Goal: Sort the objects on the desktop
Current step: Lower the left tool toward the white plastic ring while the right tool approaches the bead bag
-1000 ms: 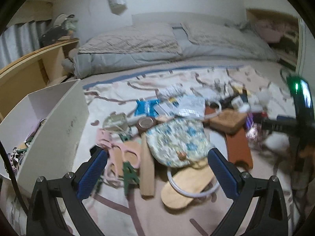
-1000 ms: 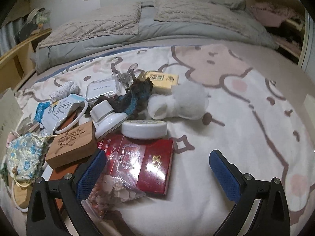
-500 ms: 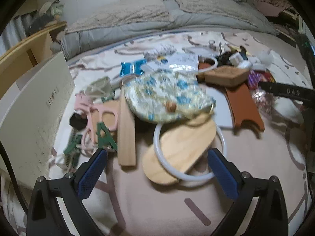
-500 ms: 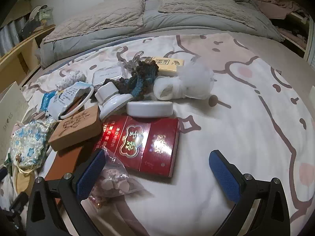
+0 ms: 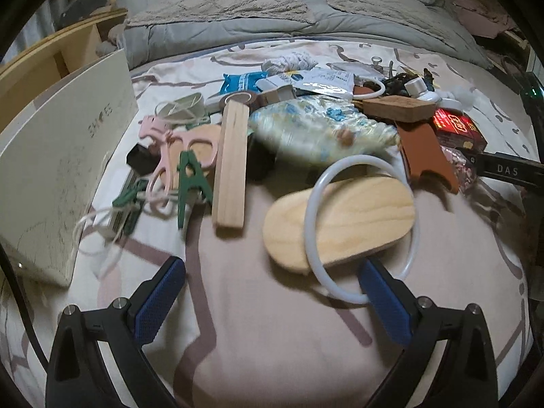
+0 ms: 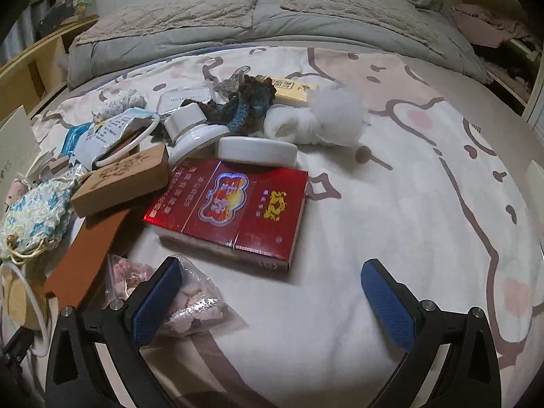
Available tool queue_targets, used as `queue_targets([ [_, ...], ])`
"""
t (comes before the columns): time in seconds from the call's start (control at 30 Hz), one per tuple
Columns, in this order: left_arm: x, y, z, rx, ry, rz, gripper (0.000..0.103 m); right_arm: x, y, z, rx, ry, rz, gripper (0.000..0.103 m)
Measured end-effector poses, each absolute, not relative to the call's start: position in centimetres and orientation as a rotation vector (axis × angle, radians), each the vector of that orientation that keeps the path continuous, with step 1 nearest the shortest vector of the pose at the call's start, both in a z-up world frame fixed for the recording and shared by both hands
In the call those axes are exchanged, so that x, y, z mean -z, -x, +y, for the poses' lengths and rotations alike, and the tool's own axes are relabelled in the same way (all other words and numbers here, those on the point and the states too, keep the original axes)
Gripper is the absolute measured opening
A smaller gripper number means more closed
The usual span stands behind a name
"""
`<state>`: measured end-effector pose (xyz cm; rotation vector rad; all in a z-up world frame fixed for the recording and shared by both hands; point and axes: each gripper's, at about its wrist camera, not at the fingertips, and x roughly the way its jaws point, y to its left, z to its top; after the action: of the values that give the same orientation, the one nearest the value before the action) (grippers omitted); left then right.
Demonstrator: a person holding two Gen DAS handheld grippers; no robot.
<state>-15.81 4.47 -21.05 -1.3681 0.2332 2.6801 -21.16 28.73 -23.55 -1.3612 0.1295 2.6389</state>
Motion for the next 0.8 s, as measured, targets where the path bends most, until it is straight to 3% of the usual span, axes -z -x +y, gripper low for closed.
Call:
queue_targets([
  [0.8,20.9,9.7,2.6,-2.672,1.420,0.119,0.102,23.4,17.4,27.4,-2.651,1.416,0.069,0.103],
])
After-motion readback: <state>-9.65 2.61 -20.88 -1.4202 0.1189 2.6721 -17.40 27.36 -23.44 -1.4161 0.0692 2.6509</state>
